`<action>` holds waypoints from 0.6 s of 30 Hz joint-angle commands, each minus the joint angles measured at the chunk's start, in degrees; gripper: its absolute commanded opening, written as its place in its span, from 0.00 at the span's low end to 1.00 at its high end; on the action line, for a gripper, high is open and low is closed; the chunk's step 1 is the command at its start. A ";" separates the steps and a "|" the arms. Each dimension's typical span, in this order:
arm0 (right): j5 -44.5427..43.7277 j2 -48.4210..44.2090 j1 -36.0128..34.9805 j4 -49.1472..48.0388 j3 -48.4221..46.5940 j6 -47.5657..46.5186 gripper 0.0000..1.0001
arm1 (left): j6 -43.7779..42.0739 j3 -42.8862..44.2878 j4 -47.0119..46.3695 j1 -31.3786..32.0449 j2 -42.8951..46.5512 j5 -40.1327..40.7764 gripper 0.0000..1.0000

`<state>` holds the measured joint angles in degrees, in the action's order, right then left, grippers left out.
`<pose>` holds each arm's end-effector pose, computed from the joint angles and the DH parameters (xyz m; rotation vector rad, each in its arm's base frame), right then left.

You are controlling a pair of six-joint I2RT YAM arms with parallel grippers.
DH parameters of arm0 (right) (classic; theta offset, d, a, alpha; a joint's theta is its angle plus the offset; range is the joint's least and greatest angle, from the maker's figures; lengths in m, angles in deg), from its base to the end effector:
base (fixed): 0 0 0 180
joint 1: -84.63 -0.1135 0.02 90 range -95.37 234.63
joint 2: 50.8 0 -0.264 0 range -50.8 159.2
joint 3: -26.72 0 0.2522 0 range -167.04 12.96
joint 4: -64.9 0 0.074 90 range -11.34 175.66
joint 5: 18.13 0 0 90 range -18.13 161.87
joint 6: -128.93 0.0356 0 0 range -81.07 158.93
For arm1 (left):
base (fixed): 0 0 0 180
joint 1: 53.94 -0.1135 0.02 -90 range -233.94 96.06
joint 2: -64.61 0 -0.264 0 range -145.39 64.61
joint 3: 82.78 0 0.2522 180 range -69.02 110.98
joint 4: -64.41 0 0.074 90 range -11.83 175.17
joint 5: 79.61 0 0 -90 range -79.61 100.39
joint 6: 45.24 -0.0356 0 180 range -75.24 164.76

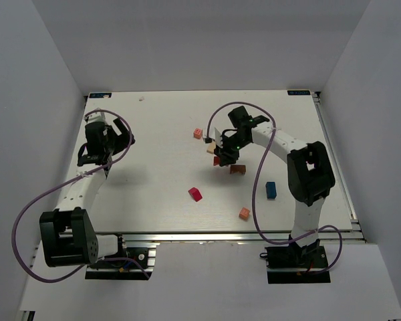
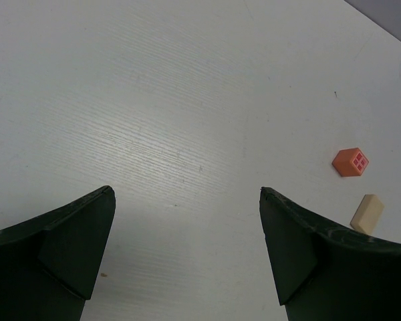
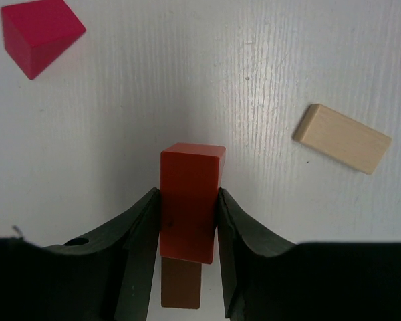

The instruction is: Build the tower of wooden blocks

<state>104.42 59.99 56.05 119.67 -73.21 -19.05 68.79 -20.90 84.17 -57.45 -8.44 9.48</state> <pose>0.3459 0.2102 0.2181 -1.8538 1.7356 0.5768 0.2840 0.0169 0.2608 -0.4951 2.0604 -0.2304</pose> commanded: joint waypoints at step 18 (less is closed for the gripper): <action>-6.10 1.28 -1.66 -10.43 7.24 4.36 0.31 | 0.58 -0.75 -1.34 0.26 -1.30 -1.20 0.98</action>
<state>98.76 60.34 54.61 110.51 -66.98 -15.20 69.20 -21.42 83.69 -57.45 -9.97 8.85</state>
